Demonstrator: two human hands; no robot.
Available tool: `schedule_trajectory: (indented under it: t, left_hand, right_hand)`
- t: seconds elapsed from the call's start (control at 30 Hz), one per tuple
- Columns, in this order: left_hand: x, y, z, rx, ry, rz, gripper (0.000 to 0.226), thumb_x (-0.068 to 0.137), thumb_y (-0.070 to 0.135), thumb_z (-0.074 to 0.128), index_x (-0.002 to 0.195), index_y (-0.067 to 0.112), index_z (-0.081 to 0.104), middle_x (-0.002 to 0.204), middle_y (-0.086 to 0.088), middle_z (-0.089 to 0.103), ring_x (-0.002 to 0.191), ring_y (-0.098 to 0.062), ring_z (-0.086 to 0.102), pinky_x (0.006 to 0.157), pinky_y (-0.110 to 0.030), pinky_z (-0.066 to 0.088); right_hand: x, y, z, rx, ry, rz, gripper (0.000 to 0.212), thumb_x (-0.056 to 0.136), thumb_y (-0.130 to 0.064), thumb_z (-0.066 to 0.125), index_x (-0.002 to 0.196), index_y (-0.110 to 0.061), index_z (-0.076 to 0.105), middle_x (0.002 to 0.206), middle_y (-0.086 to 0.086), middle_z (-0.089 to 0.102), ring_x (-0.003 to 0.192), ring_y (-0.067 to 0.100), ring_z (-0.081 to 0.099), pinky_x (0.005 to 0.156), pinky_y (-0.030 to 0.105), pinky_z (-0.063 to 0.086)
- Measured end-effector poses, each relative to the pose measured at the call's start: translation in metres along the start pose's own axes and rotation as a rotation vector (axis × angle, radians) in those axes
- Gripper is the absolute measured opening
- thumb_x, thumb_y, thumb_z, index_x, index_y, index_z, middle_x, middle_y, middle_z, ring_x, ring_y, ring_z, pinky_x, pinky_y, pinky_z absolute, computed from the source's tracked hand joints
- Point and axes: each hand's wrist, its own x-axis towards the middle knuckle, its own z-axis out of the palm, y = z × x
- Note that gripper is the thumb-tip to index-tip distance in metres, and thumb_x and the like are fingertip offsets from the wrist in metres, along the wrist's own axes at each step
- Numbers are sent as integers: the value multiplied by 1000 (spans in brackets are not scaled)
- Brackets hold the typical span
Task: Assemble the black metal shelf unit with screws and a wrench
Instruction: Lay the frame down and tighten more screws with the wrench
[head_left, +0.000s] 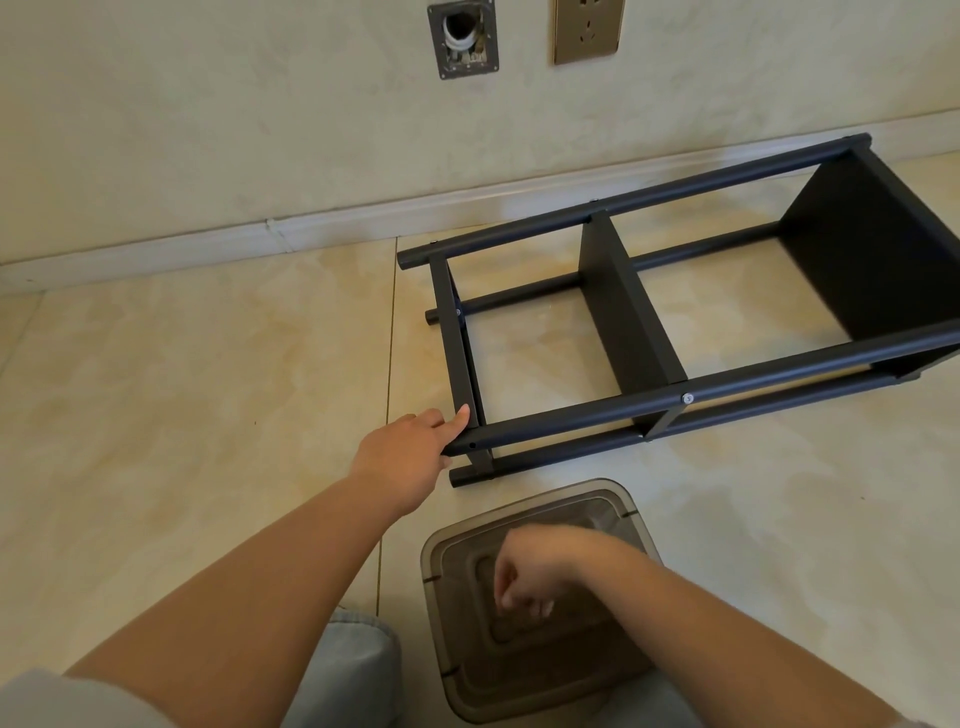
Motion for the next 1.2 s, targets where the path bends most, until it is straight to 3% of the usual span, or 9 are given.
schedule_trajectory:
  t: [0.1,0.17,0.27,0.37,0.47,0.73,0.93,1.1,1.2]
  left_hand:
    - [-2,-1,0,-13,1,1,63,101,25,41,150,34,4,125,7,43,102,-14,47,80,-28,49]
    - [-2,-3,0,-20,0,-6,64,100,23,42,150,36,4,124,8,44,102,-14,47,78,-27,48]
    - [-2,-3,2,-19,16,-4,64,100,22,43,150,36,5,123,8,45,102,-13,46,77,-27,48]
    - [-1,-4,3,-24,26,-2,64,100,22,43,150,36,6,123,9,44,102,-13,46,79,-28,49]
    - [0,-4,5,-34,28,-2,63,100,22,42,150,36,6,122,9,44,101,-12,46,80,-28,49]
    - [-1,-5,7,-50,29,-5,64,100,23,43,150,37,6,123,9,44,104,-13,46,82,-30,49]
    - [0,-5,7,-53,24,-4,65,99,22,44,150,37,6,122,9,44,104,-14,46,83,-31,49]
    - [0,-5,8,-58,27,-4,65,99,22,44,150,38,6,123,9,44,105,-14,46,83,-31,49]
    - [0,-6,8,-51,32,1,65,99,22,44,150,37,7,123,8,44,105,-14,46,82,-31,49]
  right_hand:
    - [-20,-9,-21,72,102,-135,23,95,-17,53,116,-13,61,92,-4,62,75,3,58,68,16,49]
    - [-25,-12,-29,93,299,-201,20,94,-20,55,111,-18,65,86,-11,61,74,0,56,70,14,46]
    - [-18,-12,-29,64,673,-320,19,93,-19,58,108,-18,70,97,-8,65,87,3,57,84,18,47]
    - [-8,-7,-25,29,836,-399,20,93,-17,58,107,-14,71,102,-1,66,93,9,59,89,20,46]
    - [-4,-3,-22,13,896,-388,20,93,-16,58,107,-12,71,102,1,66,93,11,60,88,20,47]
    - [-4,-7,-20,27,946,-395,20,93,-14,57,107,-10,71,102,1,64,90,7,57,79,2,32]
    - [-4,-8,-23,50,946,-377,21,94,-15,56,108,-11,70,105,1,64,95,12,60,88,16,44]
    - [0,-10,-21,61,961,-348,22,94,-16,55,110,-11,69,106,2,65,96,13,60,85,12,39]
    - [4,-16,-25,134,1025,-313,22,95,-16,55,110,-10,69,105,3,65,94,14,60,84,16,44]
